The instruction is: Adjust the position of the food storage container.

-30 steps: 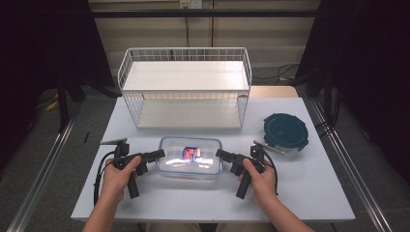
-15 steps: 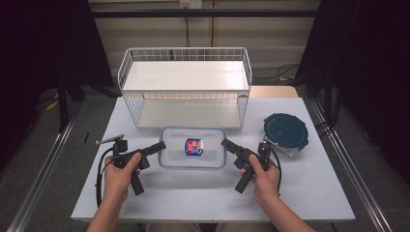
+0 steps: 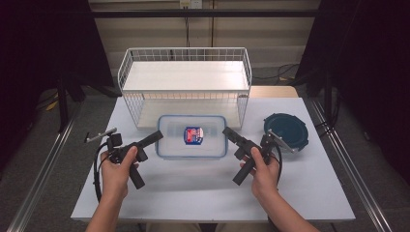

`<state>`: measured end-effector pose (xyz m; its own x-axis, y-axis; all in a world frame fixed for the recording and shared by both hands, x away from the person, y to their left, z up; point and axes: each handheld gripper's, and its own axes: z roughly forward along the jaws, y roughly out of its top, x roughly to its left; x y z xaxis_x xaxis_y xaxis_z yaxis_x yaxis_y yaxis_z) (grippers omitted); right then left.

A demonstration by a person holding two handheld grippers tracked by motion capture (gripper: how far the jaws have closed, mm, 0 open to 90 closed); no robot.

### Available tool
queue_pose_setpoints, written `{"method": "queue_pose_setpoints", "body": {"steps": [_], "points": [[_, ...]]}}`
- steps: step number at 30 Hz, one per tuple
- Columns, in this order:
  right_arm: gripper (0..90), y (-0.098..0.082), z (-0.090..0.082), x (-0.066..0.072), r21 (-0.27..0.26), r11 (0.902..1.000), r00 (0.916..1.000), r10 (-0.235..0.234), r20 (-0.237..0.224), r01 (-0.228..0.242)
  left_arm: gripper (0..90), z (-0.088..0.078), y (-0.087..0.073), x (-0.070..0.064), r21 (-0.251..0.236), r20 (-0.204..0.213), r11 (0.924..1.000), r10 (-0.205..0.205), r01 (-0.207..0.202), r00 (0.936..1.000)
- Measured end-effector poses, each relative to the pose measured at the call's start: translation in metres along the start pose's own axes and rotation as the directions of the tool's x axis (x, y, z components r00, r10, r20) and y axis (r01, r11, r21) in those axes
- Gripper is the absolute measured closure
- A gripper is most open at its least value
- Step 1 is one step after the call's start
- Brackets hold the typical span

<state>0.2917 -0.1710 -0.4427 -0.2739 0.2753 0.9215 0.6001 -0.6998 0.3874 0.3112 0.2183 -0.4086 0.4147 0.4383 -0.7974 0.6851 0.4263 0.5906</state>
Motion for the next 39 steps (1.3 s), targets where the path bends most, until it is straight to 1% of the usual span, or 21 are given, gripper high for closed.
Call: {"method": "queue_pose_setpoints", "body": {"steps": [1,2,3,5,8,9,10,12,13,15,16,18,19,20,24,29,31,32,34,37,39], "points": [[60.5,0.002,0.001,0.003,-0.003,1.0000,1.0000,0.007,-0.005,-0.007,56.6,0.000,0.002,-0.003,0.005,0.005,1.0000,0.002,-0.002,1.0000],[60.5,0.003,0.002,0.005,-0.017,0.9999,0.9999,-0.003,-0.010,0.003,56.5,0.000,0.004,-0.005,-0.012,-0.001,0.9999,0.006,-0.006,1.0000],[60.6,0.005,0.003,0.009,-0.025,0.9997,0.9998,0.000,-0.021,0.000,56.5,0.000,0.005,-0.006,-0.004,0.014,0.9999,0.013,-0.013,0.9998],[60.8,0.008,0.004,0.014,-0.035,0.9994,0.9997,-0.001,-0.026,0.000,56.5,0.002,0.009,-0.010,-0.021,0.005,0.9998,0.001,-0.001,1.0000],[60.8,0.013,0.006,0.022,-0.051,0.9982,0.9989,-0.032,-0.035,0.031,56.2,0.003,0.015,-0.013,-0.027,0.026,0.9996,0.012,-0.012,0.9996],[60.8,0.015,0.007,0.025,-0.055,0.9982,0.9989,-0.026,-0.038,0.024,56.2,0.004,0.016,-0.016,-0.039,0.017,0.9992,0.007,-0.006,0.9998],[60.8,0.017,0.008,0.026,-0.059,0.9978,0.9987,-0.031,-0.041,0.028,56.2,0.003,0.018,-0.016,-0.021,0.041,0.9995,0.023,-0.022,0.9989],[60.8,0.020,0.011,0.030,-0.072,0.9970,0.9986,-0.030,-0.045,0.027,56.3,0.006,0.021,-0.020,-0.050,0.023,0.9986,0.015,-0.014,0.9996],[60.8,0.021,0.013,0.032,-0.083,0.9964,0.9985,-0.022,-0.050,0.018,56.3,0.006,0.022,-0.020,-0.056,0.031,0.9984,0.011,-0.009,0.9995],[60.8,0.023,0.015,0.035,-0.089,0.9959,0.9981,-0.024,-0.056,0.019,56.7,0.006,0.025,-0.021,-0.068,0.045,0.9976,0.017,-0.013,0.9988],[60.8,0.024,0.016,0.037,-0.095,0.9952,0.9980,-0.028,-0.056,0.023,56.7,0.007,0.027,-0.024,-0.085,0.043,0.9964,0.001,0.003,0.9991],[60.9,0.027,0.019,0.040,-0.106,0.9941,0.9974,-0.030,-0.066,0.022,57.1,0.007,0.031,-0.026,-0.089,0.058,0.9960,0.014,-0.009,0.9982],[60.9,0.028,0.020,0.041,-0.110,0.9936,0.9974,-0.032,-0.064,0.025,57.3,0.009,0.032,-0.029,-0.106,0.057,0.9944,0.003,0.003,0.9984],[60.9,0.030,0.021,0.043,-0.117,0.9930,0.9973,-0.026,-0.069,0.018,57.4,0.009,0.033,-0.029,-0.107,0.059,0.9943,0.014,-0.007,0.9982],[60.9,0.036,0.025,0.049,-0.142,0.9893,0.9967,-0.042,-0.069,0.032,57.5,0.012,0.038,-0.033,-0.107,0.066,0.9942,0.018,-0.011,0.9976],[61.0,0.039,0.030,0.052,-0.152,0.9879,0.9968,-0.041,-0.069,0.030,57.8,0.015,0.045,-0.033,-0.140,0.069,0.9902,0.008,0.002,0.9976],[61.0,0.039,0.032,0.053,-0.158,0.9871,0.9970,-0.036,-0.069,0.025,57.8,0.016,0.048,-0.034,-0.144,0.072,0.9895,0.000,0.011,0.9974],[61.1,0.041,0.035,0.054,-0.160,0.9867,0.9966,-0.042,-0.070,0.031,57.9,0.016,0.049,-0.034,-0.142,0.070,0.9899,0.011,0.000,0.9975],[61.0,0.042,0.037,0.054,-0.170,0.9846,0.9963,-0.053,-0.068,0.040,57.9,0.017,0.052,-0.035,-0.147,0.069,0.9891,0.008,0.003,0.9976],[61.1,0.045,0.041,0.058,-0.176,0.9841,0.9963,-0.041,-0.076,0.027,57.9,0.018,0.057,-0.035,-0.151,0.074,0.9885,0.001,0.010,0.9973],[61.1,0.047,0.044,0.059,-0.185,0.9823,0.9958,-0.047,-0.079,0.032,57.9,0.020,0.061,-0.035,-0.154,0.079,0.9881,0.001,0.011,0.9969]]}}
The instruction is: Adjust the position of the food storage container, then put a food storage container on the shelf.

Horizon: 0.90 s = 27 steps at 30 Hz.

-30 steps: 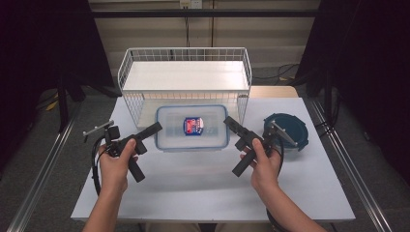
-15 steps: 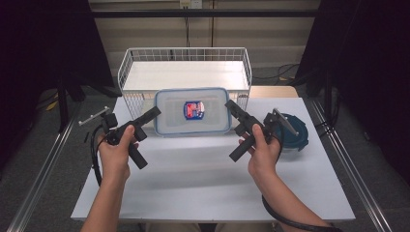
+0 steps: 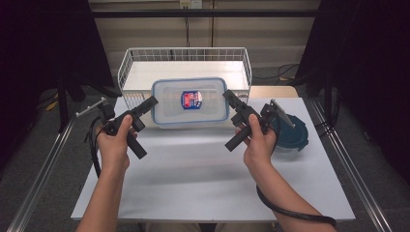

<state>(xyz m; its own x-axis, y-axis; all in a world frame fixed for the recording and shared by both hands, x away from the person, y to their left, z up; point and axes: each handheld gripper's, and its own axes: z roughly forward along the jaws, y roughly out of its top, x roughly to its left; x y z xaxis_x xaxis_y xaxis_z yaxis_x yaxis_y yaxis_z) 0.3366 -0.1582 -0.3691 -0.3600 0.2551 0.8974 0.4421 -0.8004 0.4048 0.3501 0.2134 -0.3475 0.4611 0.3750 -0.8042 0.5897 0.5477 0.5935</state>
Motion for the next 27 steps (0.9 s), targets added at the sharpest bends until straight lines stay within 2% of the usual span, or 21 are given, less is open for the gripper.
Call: {"method": "queue_pose_setpoints", "body": {"steps": [3,7,10,13,14,15,16,20,21,27], "points": [[61.1,0.002,0.005,0.003,-0.001,1.0000,1.0000,0.000,-0.004,0.000,57.8,0.002,0.005,0.001,-0.001,0.000,1.0000,0.006,-0.006,1.0000],[61.1,0.006,0.015,0.008,-0.004,0.9999,0.9999,-0.014,-0.006,0.014,57.6,0.005,0.012,0.003,-0.010,0.001,0.9999,-0.012,0.012,0.9999],[61.1,0.008,0.020,0.010,-0.008,0.9999,0.9999,-0.013,-0.007,0.013,57.6,0.008,0.017,0.005,-0.007,0.002,1.0000,-0.002,0.002,1.0000],[61.1,0.012,0.027,0.011,-0.011,0.9998,0.9999,-0.015,-0.007,0.014,57.7,0.012,0.023,0.006,-0.011,0.002,0.9999,-0.012,0.012,0.9999],[61.1,0.012,0.027,0.011,-0.011,0.9998,0.9999,-0.015,-0.007,0.014,57.7,0.014,0.024,0.005,-0.026,0.001,0.9994,-0.023,0.023,0.9997],[61.1,0.013,0.029,0.011,-0.015,0.9998,0.9999,-0.015,-0.005,0.015,57.7,0.015,0.026,0.006,-0.019,-0.002,0.9998,-0.007,0.007,1.0000],[61.1,0.014,0.031,0.011,-0.021,0.9997,0.9999,-0.013,-0.006,0.013,57.7,0.017,0.028,0.004,-0.027,0.004,0.9994,-0.024,0.024,0.9997],[61.1,0.017,0.037,0.011,-0.029,0.9994,0.9998,-0.019,-0.002,0.019,58.1,0.022,0.035,0.005,-0.028,0.004,0.9995,-0.017,0.017,0.9998],[61.1,0.018,0.039,0.011,-0.029,0.9994,0.9998,-0.019,0.001,0.019,58.2,0.024,0.037,0.005,-0.035,0.004,0.9989,-0.031,0.031,0.9995],[61.2,0.021,0.050,0.009,-0.039,0.9992,0.9999,-0.008,0.008,0.008,58.6,0.031,0.047,0.007,-0.048,0.001,0.9983,-0.032,0.032,0.9995]]}}
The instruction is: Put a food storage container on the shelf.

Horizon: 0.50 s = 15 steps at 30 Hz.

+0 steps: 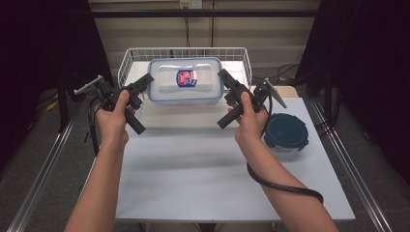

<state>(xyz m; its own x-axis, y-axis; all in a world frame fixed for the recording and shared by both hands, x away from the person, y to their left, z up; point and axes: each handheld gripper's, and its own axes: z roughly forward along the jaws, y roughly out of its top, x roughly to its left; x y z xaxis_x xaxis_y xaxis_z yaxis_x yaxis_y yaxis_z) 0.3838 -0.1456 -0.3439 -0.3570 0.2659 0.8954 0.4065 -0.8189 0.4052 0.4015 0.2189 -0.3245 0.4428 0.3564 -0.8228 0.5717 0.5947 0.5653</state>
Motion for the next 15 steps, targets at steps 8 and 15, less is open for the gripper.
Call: {"method": "queue_pose_setpoints", "body": {"steps": [8,15], "points": [[61.2,0.007,0.018,0.002,0.002,1.0000,0.9999,0.003,0.011,-0.003,58.8,0.009,0.014,0.001,-0.006,-0.009,1.0000,0.001,-0.001,1.0000],[61.2,0.011,0.026,0.005,-0.009,1.0000,0.9999,-0.002,0.015,0.002,58.8,0.018,0.022,0.002,-0.024,-0.008,0.9996,-0.014,0.014,0.9999]]}}
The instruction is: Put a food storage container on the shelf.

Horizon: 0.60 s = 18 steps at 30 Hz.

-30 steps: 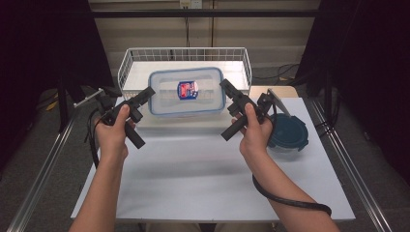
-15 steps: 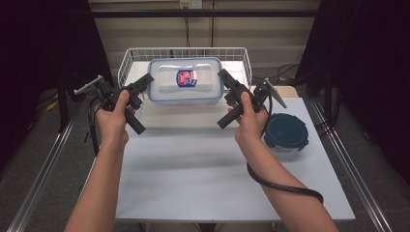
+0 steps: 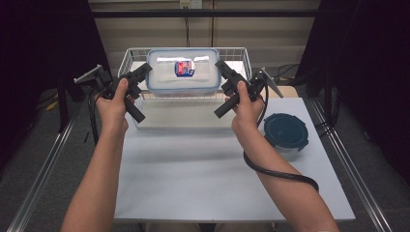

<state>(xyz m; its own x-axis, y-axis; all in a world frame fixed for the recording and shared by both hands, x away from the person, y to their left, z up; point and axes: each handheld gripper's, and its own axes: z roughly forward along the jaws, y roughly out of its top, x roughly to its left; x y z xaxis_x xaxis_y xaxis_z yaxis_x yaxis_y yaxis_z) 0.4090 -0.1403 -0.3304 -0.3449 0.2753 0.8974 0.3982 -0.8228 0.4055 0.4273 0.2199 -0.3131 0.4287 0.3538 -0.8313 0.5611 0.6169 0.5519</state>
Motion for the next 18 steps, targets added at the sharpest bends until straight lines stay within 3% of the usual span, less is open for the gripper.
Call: {"method": "queue_pose_setpoints", "body": {"steps": [18], "points": [[61.1,0.007,0.017,0.005,-0.011,0.9999,0.9999,-0.011,0.006,0.011,58.7,0.012,0.013,0.001,-0.031,0.005,0.9995,0.005,-0.004,1.0000]]}}
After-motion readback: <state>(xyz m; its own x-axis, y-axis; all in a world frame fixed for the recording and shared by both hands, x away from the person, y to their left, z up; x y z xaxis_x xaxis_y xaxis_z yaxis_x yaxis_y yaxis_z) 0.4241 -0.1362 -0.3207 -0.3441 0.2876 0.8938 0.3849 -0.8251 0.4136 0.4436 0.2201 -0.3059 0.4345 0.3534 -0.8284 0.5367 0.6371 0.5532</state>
